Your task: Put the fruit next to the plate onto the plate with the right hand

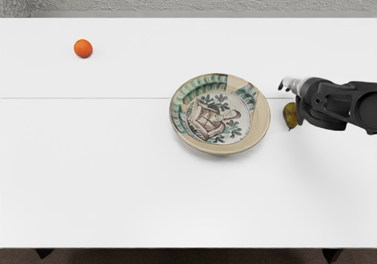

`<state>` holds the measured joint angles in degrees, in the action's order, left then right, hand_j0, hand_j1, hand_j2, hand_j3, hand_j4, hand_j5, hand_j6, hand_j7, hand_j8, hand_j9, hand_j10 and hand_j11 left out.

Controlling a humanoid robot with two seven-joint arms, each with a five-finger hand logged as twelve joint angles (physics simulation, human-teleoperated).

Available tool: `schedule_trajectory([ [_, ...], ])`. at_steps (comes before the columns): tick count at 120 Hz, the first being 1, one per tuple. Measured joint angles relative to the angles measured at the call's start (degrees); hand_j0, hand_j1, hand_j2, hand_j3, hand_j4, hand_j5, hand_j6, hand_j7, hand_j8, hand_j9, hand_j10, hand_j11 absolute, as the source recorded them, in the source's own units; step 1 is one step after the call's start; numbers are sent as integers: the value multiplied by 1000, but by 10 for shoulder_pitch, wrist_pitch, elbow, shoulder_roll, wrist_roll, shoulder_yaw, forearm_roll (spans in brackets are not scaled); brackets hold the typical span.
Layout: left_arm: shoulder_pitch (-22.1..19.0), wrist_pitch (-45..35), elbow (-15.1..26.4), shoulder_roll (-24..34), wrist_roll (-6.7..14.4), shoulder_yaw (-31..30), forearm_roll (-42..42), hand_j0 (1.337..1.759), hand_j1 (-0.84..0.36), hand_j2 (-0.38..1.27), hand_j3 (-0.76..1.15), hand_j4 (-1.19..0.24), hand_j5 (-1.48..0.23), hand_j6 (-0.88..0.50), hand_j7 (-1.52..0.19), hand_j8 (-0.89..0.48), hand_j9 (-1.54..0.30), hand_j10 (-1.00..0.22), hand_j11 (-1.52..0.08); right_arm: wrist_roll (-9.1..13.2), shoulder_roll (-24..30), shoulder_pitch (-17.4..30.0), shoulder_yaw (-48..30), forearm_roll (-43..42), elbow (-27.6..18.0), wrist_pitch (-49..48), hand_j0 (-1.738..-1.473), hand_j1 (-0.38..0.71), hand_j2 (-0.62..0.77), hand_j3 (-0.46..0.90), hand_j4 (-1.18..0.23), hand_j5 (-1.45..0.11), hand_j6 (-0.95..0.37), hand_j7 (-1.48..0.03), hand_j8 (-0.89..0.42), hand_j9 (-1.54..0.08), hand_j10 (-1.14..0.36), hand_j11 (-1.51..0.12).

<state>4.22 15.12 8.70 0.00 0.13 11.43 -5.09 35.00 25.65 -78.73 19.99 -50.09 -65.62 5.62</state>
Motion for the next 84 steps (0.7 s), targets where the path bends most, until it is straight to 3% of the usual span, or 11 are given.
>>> schedule_trajectory([
  [23, 0, 0, 0, 0, 0, 1, 0, 1658, 325, 4, 0, -21, -26, -20, -26, -20, -26, -20, -26, 0, 19, 4, 2, -16, -39, 18, -1658, 15, -59, 0, -307, -396, -308, -396, -308, -396, -307, -396],
  [84, 0, 0, 0, 0, 0, 2, 0, 1658, 325, 4, 0, -21, -26, -20, -26, -20, -26, -20, -26, 0, 21, 23, 5, -45, -43, 42, -1658, 88, -71, 0, -368, -476, -369, -476, -369, -476, -368, -476],
])
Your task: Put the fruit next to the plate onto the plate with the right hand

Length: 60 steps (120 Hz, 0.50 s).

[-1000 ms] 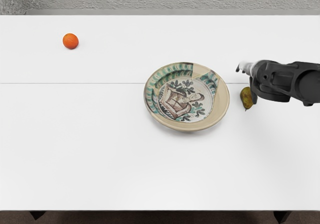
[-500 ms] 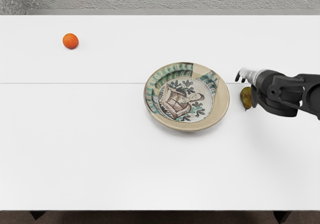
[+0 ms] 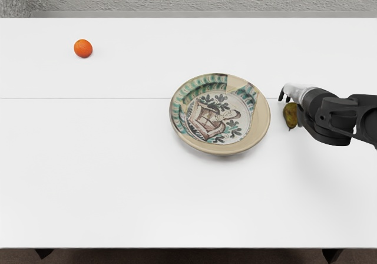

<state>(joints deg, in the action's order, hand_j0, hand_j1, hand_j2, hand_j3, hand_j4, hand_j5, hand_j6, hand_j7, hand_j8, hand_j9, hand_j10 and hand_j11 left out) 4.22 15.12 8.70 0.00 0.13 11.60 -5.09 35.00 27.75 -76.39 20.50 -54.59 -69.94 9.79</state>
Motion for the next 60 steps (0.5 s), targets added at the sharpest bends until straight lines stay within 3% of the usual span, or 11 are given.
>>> schedule_trajectory([
  [60, 0, 0, 0, 0, 0, 0, 0, 1658, 325, 4, 0, -21, -26, -20, -26, -20, -26, -20, -26, 0, -1, 2, 1, -2, -2, 0, -1658, 191, -82, 0, -438, -573, -433, -570, -439, -571, -439, -570],
])
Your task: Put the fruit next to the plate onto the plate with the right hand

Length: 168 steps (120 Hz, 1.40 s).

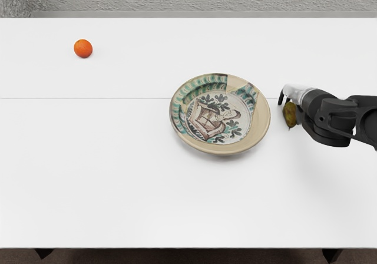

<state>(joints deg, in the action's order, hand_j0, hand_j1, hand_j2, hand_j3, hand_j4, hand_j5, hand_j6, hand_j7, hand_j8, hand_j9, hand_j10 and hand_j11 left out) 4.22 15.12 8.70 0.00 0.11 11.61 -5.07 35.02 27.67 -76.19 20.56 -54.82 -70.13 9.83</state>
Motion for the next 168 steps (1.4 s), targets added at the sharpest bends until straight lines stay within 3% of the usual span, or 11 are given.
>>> schedule_trajectory([
  [67, 0, 0, 0, 0, 0, 0, 0, 1658, 325, 4, 0, -21, -27, -20, -27, -20, -27, -20, -27, -1, 3, 2, -1, -7, -1, 0, -1656, 273, 132, 0, -542, -711, -411, -707, -422, -712, -541, -714],
  [126, 2, 0, 0, 0, 0, -1, 0, 1658, 325, 4, 0, -21, -27, -20, -27, -20, -27, -20, -27, -1, 18, 2, -5, -8, -6, 0, -1656, 273, 316, 0, -635, -841, -478, -833, -483, -845, -632, -849],
  [168, 2, 0, 0, 0, 0, -1, 0, 1658, 325, 4, 0, -21, -27, -20, -27, -20, -27, -20, -27, -1, 51, -1, -19, -9, -38, -3, -1657, 240, 315, 0, -644, -883, -510, -859, -506, -885, -642, -890],
])
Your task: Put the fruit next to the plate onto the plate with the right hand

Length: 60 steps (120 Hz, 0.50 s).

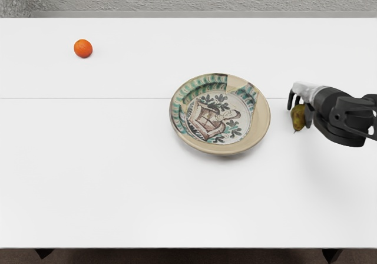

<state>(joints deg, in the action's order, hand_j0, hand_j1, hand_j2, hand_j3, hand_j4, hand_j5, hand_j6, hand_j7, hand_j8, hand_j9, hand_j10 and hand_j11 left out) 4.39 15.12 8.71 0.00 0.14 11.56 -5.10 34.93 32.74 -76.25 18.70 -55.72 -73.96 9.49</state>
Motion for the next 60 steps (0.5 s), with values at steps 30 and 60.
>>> schedule_trajectory([
  [30, 2, 0, 0, 0, 0, 0, 0, 1658, 325, 4, 0, -21, -27, -20, -26, -20, -26, -20, -27, 0, 32, 12, -57, 1, -23, -28, -1657, 242, 308, 0, -643, -891, -499, -862, -498, -891, -642, -896],
  [60, 2, 0, 0, 0, 0, 0, 0, 1658, 325, 4, 0, -21, -27, -20, -26, -20, -26, -20, -27, 0, 70, 33, -146, 4, -62, -78, -1657, 244, 307, 0, -644, -892, -497, -863, -495, -892, -643, -897],
])
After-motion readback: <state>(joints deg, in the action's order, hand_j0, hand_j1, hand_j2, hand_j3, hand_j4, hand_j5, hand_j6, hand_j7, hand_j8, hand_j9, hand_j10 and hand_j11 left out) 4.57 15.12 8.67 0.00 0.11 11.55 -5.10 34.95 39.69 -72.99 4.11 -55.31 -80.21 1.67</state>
